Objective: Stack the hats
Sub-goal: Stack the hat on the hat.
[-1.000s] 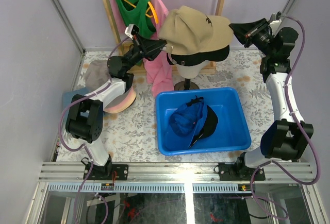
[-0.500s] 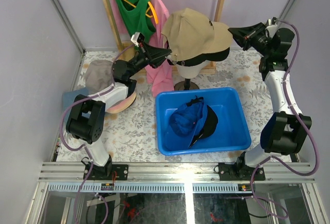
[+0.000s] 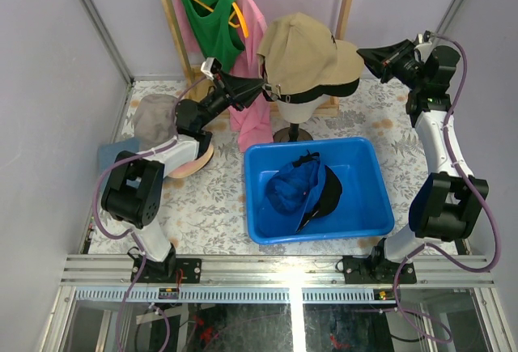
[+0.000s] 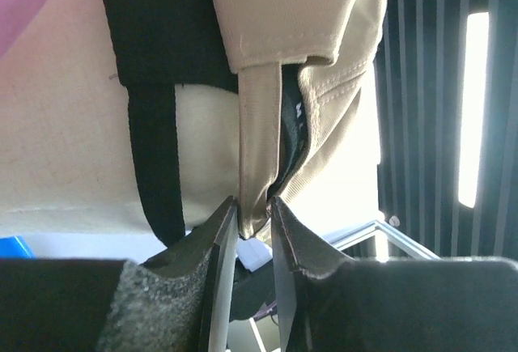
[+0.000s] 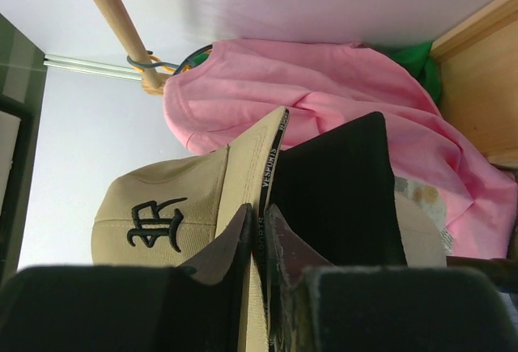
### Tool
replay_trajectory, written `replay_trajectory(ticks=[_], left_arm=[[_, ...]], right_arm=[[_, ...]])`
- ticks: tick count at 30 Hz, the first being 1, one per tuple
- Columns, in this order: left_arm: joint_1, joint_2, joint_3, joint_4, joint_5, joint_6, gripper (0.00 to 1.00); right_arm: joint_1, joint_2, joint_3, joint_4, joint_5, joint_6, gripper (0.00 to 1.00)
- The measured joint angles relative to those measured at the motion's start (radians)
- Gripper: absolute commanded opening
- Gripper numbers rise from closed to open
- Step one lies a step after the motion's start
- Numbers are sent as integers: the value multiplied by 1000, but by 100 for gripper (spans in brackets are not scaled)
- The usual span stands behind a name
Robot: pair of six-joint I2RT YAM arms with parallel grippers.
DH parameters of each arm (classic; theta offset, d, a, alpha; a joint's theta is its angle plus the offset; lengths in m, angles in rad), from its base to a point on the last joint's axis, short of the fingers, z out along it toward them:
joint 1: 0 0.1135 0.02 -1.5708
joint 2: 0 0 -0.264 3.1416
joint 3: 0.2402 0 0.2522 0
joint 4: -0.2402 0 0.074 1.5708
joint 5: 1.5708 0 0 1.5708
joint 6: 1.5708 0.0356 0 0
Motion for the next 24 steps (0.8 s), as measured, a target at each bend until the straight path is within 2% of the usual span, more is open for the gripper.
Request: replay_trajectory(ticks=[12,24], left_arm=[[39,8,71,-31,-68,32,30],[39,8,181,-257,-40,192,33]], right_arm=[[-2,5,12,-47,-8,-53,5],[-4,5,24,-72,-9,-79,4]])
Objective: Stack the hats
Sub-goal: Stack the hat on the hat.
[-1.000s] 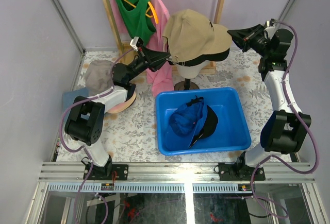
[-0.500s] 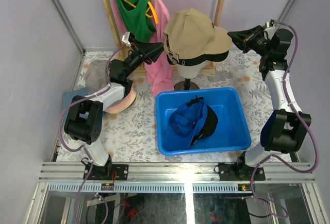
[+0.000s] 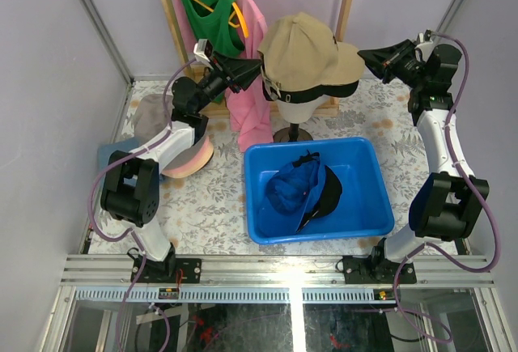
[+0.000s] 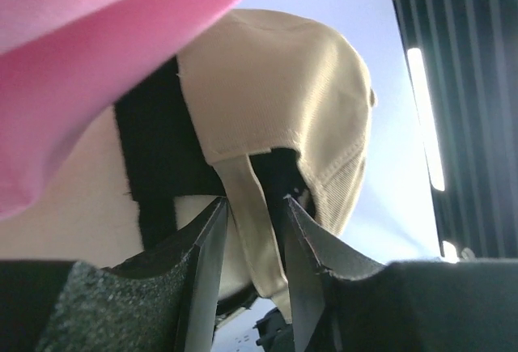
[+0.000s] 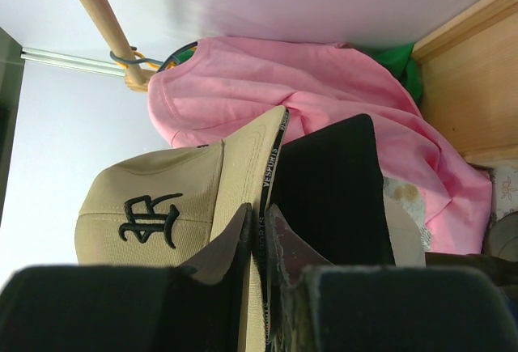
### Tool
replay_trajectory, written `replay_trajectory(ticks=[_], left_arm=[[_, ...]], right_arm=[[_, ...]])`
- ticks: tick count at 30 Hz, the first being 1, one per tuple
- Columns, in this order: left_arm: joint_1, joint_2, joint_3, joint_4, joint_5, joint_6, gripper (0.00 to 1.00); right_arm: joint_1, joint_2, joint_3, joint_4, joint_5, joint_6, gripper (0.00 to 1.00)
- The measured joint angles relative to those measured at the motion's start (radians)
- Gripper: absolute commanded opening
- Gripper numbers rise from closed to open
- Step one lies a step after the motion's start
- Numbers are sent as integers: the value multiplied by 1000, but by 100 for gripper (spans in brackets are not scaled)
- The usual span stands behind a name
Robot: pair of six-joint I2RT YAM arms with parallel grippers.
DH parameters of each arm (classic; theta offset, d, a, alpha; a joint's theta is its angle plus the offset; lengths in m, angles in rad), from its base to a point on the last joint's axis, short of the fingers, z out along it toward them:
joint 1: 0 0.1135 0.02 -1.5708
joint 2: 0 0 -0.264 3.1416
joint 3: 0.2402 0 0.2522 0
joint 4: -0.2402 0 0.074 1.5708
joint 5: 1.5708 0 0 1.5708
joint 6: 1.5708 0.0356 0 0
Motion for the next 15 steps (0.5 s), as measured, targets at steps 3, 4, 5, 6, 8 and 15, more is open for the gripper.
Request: replay_trajectory(ticks=[3,4,5,6,8,15], left_arm=[[4,0,1,-55,3,39,28],[4,0,1,-71,3,48,27],[4,0,1,-82,3,56,26],[4,0,0,-92,3,64,23],[4,-1,0,-104,3,77,17],[4,-1,1,-110,-7,93,0]], right_arm=[[-1,0,0,0,-3,0,4],[-1,0,0,0,-5,-1,4],[-1,0,0,0,-6,-1,4],[-2,0,0,0,-6,-2,4],[-2,0,0,0,-6,-3,4],[-1,0,0,0,-6,-4,3]])
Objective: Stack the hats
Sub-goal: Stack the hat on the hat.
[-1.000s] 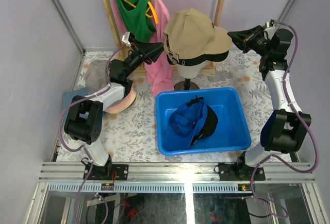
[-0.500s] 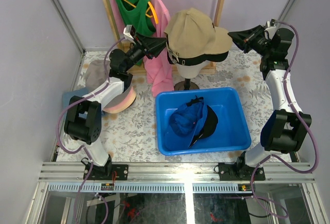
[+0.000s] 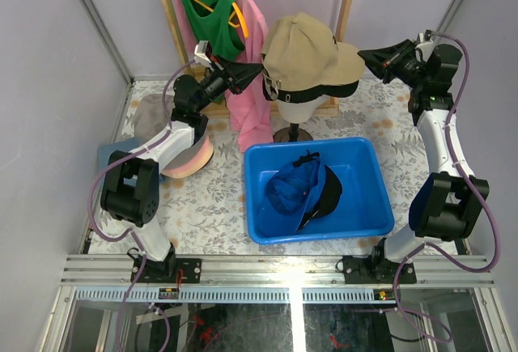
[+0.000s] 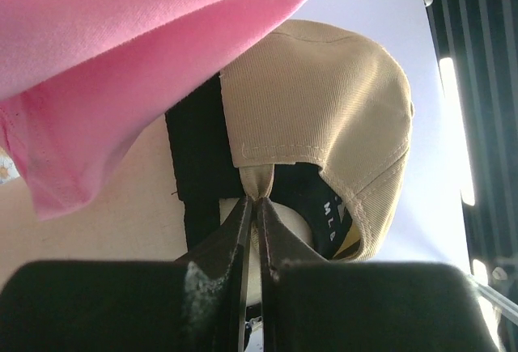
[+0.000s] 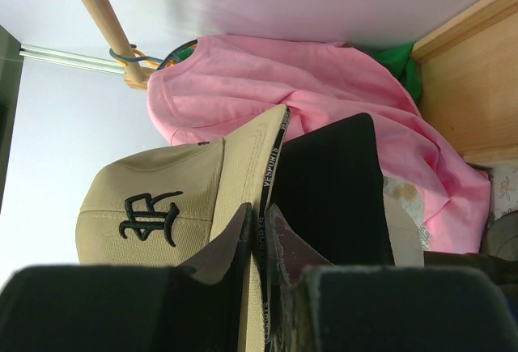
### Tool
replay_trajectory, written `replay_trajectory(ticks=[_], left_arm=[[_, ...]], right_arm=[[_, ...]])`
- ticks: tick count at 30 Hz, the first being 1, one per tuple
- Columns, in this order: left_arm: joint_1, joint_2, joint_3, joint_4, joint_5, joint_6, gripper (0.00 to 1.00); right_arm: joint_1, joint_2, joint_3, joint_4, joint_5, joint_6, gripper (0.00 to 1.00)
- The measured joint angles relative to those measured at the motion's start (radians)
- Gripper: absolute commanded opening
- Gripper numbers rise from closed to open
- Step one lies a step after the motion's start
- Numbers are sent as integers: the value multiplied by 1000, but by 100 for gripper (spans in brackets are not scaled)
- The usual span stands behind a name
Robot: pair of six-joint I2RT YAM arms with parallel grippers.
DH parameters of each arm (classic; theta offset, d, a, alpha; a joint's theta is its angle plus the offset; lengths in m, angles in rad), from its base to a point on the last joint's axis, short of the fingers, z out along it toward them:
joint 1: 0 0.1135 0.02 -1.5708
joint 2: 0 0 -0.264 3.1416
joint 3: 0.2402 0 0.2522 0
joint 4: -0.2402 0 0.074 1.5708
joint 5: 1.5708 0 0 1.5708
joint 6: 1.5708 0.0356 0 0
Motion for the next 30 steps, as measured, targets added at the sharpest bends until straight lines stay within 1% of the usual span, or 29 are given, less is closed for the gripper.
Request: replay_trajectory(ticks=[8,19,24,30], left_arm=[[0,-4,5,-8,0,11,0],[20,-144,-27,-120,33,83,0],[23,-161,-39,-186,45,125,0],[23,-168,-58,-221,48,149,0]], right_arm=[[0,0,-1,-3,-1,-14,2],[1,-1,-22,-44,-3,-66,0],[3,-2,-28,-48,-3,-79,0],[3,-7,-28,-52,-3,-91,0]])
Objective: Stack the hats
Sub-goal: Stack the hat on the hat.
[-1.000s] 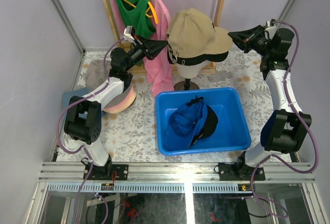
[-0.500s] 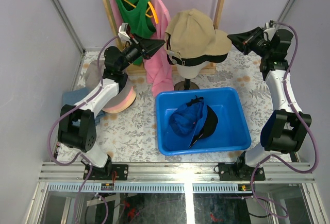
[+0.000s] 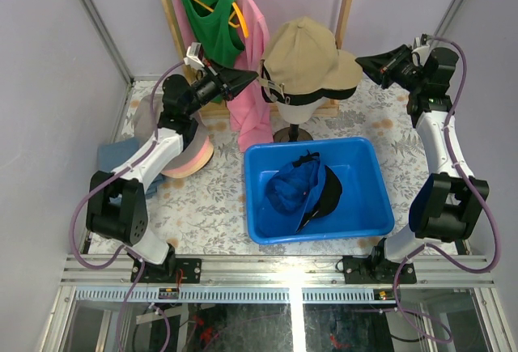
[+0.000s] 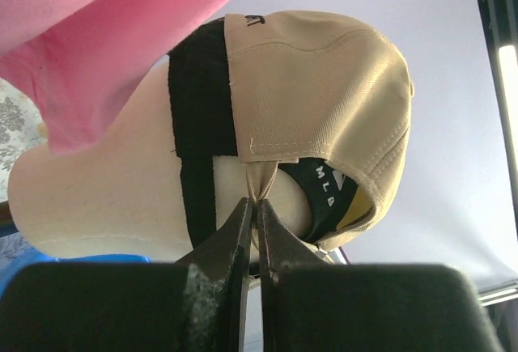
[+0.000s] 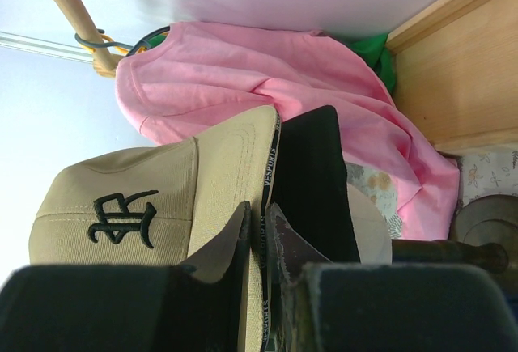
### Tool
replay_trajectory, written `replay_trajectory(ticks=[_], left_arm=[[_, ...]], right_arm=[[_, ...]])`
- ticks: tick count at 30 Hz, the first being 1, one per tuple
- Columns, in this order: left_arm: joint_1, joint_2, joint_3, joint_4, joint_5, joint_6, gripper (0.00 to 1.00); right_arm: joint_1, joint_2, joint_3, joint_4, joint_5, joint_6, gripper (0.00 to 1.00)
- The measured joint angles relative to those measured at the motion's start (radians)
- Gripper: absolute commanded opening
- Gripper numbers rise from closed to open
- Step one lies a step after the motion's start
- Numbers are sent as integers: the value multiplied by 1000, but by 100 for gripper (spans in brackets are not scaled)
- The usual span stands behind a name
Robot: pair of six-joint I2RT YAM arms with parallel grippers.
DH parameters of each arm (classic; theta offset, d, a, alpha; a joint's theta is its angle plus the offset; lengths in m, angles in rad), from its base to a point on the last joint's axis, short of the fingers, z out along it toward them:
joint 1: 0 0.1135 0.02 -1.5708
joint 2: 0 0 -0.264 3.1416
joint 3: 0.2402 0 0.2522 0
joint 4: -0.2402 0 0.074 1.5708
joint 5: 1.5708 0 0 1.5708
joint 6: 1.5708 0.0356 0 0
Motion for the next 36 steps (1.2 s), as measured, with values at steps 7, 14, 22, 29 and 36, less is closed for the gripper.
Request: replay_trajectory(ticks=[7,14,22,29,36], left_arm=[[0,-17,-6,-60,0,46,0],[0,-36,-5,-134,-1,95,0],[0,-47,-5,-163,0,116,0],[0,-40,-6,-145,3,92,0],[0,-5,-3,-87,25,42,0]], right_arm=[[1,-12,0,-37,0,-44,0],[2,-26,0,-64,1,-87,0],[2,-39,-48,-63,2,-116,0],[2,-43,-81,-37,6,-128,0],[2,-46,-83,-39,28,-146,0]])
